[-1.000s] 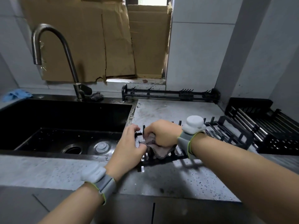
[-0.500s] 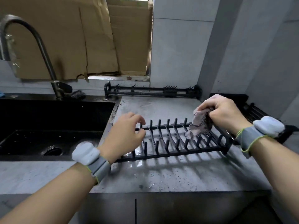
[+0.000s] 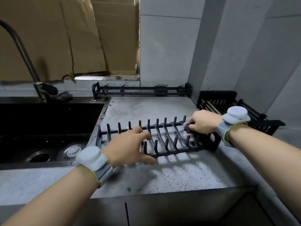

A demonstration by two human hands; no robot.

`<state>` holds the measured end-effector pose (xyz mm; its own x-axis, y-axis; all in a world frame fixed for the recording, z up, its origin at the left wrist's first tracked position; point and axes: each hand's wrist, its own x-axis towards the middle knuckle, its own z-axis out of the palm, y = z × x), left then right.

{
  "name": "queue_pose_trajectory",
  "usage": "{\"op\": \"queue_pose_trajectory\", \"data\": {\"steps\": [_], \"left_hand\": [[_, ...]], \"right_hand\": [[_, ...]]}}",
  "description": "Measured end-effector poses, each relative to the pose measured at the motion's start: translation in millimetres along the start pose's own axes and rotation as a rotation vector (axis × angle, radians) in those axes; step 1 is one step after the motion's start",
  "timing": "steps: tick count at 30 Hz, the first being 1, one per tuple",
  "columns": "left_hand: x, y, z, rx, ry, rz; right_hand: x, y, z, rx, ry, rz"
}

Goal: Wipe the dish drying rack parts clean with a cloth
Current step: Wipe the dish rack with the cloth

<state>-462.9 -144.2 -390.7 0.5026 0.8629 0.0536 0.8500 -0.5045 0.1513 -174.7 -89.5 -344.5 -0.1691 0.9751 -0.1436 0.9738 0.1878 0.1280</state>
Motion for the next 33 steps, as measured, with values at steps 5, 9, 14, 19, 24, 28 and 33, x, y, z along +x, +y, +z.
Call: {"op": "queue_pose_trajectory", "data": {"steps": [5, 9, 14, 19, 24, 28, 33], "left_hand": [[0, 3, 2, 0.011, 0.013, -0.007], [0, 5, 1, 0.03, 0.014, -0.012], [-1, 8, -2, 0.096, -0.012, -0.01], [1, 6, -3, 0.163, -0.037, 0.022], [2, 5, 0, 0.142, -0.009, 0.015], [2, 5, 1, 0.146, 0.003, 0.018], [3, 3, 2, 0.153, 0.003, 0.018]], "right_hand": [[8, -19, -3, -0.1, -0.037, 0.059], [3, -10, -7, -0.034, -0.056, 0.035], [-5, 2, -32, 0.042, -0.285, 0.01], [1, 6, -29, 0.083, -0.027, 0.013], [8, 2, -2, -0.037, 0.0, 0.012], [8, -3, -6, -0.04, -0.133, 0.037], [14, 6, -24, 0.145, -0.366, 0.07]]}}
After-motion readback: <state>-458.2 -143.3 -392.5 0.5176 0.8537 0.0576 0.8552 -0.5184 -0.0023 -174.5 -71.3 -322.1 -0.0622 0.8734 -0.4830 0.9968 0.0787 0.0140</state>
